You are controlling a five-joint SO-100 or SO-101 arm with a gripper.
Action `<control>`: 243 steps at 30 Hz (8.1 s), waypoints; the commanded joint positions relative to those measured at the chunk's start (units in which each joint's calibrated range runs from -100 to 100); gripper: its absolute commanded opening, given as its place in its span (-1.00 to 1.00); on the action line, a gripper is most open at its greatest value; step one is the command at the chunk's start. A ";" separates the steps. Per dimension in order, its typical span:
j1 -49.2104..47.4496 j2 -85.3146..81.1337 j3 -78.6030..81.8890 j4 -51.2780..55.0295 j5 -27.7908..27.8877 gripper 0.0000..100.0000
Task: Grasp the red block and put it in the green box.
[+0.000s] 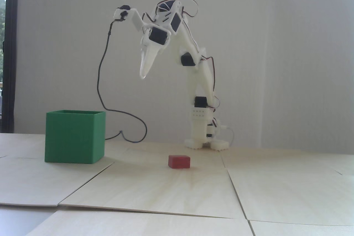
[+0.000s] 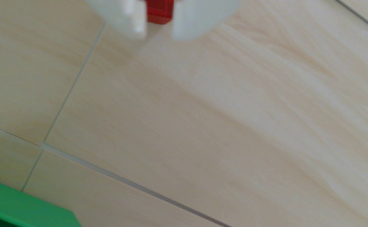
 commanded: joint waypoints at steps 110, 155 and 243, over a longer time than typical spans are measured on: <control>-17.35 -118.51 163.31 -20.94 22.05 -0.95; -13.81 -15.47 61.53 -33.00 14.55 -0.59; -9.15 8.22 34.65 -28.19 3.00 -0.58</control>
